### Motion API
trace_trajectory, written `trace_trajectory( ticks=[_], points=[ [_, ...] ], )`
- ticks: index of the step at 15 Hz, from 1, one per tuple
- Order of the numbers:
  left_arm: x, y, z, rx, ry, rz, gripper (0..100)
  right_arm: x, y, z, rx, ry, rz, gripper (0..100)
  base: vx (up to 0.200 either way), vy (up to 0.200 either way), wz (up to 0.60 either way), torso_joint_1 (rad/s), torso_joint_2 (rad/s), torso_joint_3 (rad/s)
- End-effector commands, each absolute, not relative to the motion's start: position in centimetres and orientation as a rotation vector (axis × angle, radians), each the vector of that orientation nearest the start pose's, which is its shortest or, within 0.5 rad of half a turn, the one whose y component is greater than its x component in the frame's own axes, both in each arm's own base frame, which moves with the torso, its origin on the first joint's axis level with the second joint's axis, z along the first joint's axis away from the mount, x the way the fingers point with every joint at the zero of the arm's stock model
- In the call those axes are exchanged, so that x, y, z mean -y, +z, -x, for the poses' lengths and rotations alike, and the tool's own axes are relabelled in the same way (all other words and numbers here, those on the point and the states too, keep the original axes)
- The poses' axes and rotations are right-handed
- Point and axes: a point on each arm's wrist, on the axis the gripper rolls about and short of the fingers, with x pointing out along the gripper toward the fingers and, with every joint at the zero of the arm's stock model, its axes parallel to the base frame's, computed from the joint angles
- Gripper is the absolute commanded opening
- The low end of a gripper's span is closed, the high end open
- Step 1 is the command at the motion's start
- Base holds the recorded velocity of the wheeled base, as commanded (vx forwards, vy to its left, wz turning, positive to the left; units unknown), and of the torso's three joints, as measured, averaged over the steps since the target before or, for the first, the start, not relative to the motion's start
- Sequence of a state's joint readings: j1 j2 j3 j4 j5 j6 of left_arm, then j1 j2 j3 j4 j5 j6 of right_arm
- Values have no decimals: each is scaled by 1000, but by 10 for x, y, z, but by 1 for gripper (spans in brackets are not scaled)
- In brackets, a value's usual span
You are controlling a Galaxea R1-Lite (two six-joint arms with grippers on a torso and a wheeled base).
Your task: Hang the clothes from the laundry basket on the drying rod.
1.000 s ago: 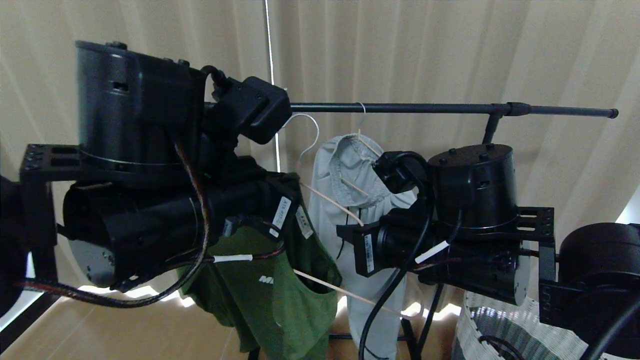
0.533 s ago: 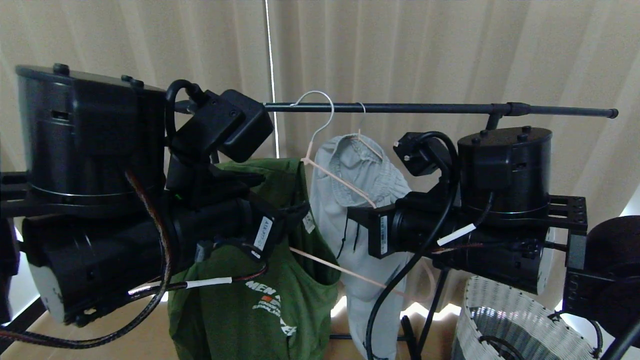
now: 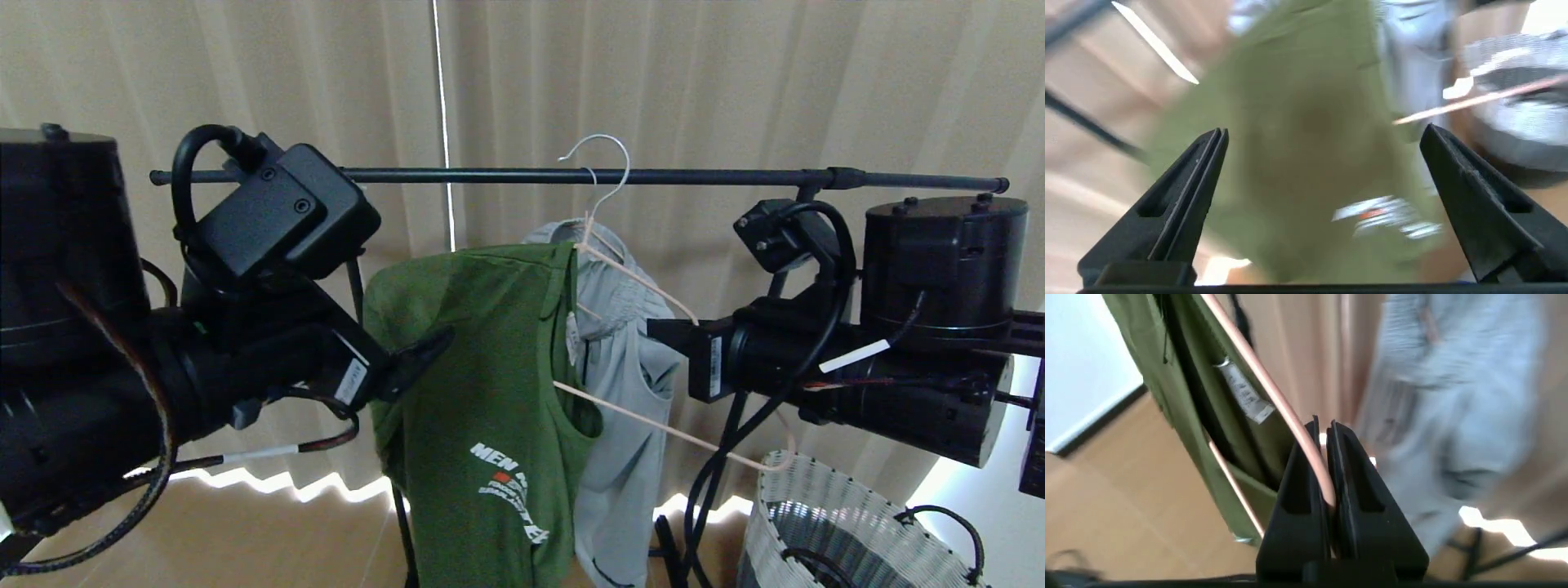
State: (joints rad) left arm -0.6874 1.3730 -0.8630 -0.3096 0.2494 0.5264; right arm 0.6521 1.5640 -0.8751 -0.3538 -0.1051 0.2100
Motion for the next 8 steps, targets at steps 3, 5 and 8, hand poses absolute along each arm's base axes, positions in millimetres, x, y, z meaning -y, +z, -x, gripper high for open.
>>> trace_trajectory(
  ticks=[3, 5, 8],
  points=[
    [129, 256, -192, 60, -476, -757, 100, -157, 214, -212, -366, 564, -66, 0, 0, 0, 0, 0, 0, 0],
    [133, 252, -193, 109, -602, -812, 100, -159, 213, -214, -338, 601, -79, 0, 0, 0, 0, 0, 0, 0],
    [144, 256, -207, 133, -639, -830, 100, -159, 206, -211, -307, 659, -35, 0, 0, 0, 0, 0, 0, 0]
  ],
)
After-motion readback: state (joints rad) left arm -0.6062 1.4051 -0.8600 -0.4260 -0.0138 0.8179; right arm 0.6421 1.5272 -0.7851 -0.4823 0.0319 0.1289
